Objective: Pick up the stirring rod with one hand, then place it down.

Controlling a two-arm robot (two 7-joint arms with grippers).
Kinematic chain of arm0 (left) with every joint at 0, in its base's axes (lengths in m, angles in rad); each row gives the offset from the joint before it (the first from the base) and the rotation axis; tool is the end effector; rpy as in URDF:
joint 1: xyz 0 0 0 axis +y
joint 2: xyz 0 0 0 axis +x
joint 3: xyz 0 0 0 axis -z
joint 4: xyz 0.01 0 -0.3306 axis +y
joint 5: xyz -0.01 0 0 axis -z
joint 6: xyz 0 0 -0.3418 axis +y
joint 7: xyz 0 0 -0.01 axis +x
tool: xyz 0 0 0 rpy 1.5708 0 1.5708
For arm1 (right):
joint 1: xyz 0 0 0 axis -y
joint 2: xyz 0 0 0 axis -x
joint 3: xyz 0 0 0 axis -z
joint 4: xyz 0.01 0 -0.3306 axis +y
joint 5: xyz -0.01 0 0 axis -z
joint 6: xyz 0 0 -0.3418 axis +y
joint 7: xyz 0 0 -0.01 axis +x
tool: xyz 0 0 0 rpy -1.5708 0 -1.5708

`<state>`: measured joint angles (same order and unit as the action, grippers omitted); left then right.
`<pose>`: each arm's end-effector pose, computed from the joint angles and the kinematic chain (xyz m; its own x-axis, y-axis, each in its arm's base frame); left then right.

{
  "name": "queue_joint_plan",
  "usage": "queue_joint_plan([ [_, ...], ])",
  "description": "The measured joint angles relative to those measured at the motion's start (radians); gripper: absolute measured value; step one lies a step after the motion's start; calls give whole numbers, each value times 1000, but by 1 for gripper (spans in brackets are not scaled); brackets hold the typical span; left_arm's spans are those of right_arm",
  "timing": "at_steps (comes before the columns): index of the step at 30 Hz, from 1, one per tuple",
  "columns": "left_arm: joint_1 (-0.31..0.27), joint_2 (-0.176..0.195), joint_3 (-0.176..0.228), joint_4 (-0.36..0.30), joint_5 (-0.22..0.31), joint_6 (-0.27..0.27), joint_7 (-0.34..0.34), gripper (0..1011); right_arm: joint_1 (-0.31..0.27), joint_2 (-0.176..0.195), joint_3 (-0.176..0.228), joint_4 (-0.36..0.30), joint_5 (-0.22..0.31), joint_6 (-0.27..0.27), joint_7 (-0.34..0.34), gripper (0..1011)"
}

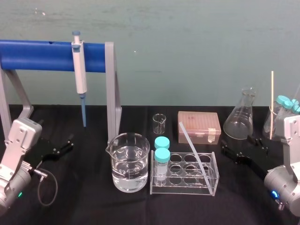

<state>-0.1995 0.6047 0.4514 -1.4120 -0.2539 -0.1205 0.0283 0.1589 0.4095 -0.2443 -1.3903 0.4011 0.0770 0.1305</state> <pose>0.3959 0.0970 -0.3413 0.2923 0.8803 0.3737 -0.9553 0.2873 0.0703 0.4033 -0.0821 -0.3456 0.2765 -0.9610 0.0105 0.9451 0.2699 -0.1842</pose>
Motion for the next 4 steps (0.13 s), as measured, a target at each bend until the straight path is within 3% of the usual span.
queue_joint_plan([
  [4, 0, 0, 0, 0, 0, 0, 0, 1000, 0, 0, 0, 0, 0, 0, 0, 1002],
])
